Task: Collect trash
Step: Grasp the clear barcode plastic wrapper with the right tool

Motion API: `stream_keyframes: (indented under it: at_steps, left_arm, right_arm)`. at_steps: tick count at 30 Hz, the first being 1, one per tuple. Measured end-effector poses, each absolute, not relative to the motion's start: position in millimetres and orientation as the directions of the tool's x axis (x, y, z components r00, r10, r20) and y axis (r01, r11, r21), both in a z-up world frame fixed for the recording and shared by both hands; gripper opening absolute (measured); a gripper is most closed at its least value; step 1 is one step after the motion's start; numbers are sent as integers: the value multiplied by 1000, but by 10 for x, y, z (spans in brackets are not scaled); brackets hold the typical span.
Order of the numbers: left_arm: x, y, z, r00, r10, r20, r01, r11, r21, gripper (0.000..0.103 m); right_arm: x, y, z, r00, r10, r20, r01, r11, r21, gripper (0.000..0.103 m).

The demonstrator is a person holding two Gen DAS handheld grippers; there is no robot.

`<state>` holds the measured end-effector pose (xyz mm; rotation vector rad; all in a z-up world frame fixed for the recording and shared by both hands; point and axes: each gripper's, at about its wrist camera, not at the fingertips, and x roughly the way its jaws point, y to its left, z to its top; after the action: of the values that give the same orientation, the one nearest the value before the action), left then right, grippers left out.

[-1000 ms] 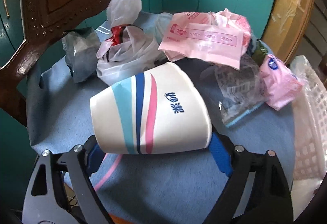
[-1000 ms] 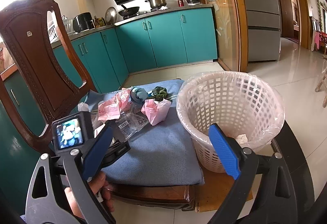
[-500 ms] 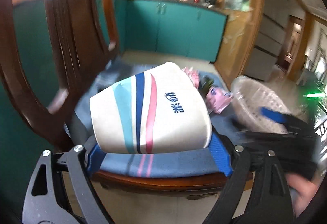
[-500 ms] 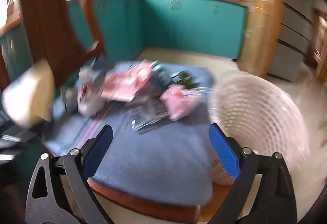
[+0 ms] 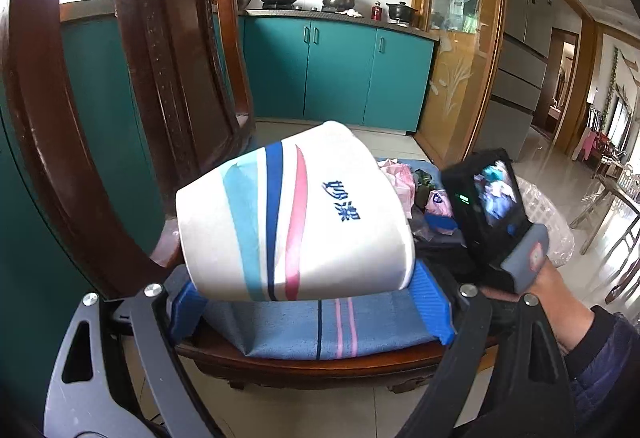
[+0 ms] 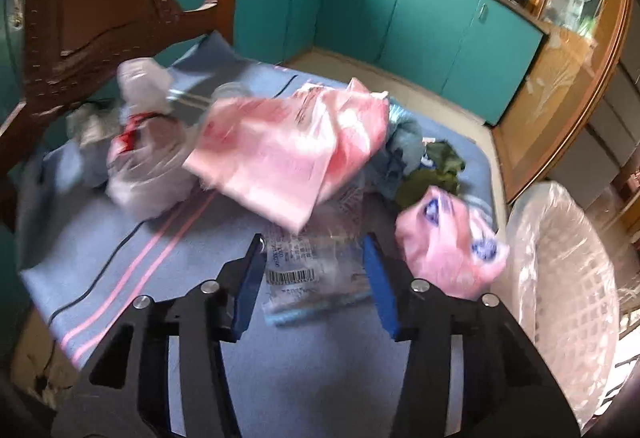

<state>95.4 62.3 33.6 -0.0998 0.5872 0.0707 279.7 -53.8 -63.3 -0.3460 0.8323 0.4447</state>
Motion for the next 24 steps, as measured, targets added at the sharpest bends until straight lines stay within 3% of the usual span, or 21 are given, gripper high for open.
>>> stream_keyframes:
  at_steps: [4, 11, 24]
  left_arm:
    - [961, 591, 352, 834, 26, -551, -86, 993, -83, 87]
    - [921, 464, 228, 820, 2, -572, -55, 996, -74, 87]
    - [1091, 283, 40, 782, -15, -624, -29, 998, -60, 88]
  right_arm:
    - [2381, -760, -424, 575, 291, -765, -501, 864, -49, 32]
    - [1692, -1170, 37, 639, 395, -660, -449, 888, 97, 32]
    - [1584, -1346, 165, 681, 411, -606, -399, 902, 164, 32]
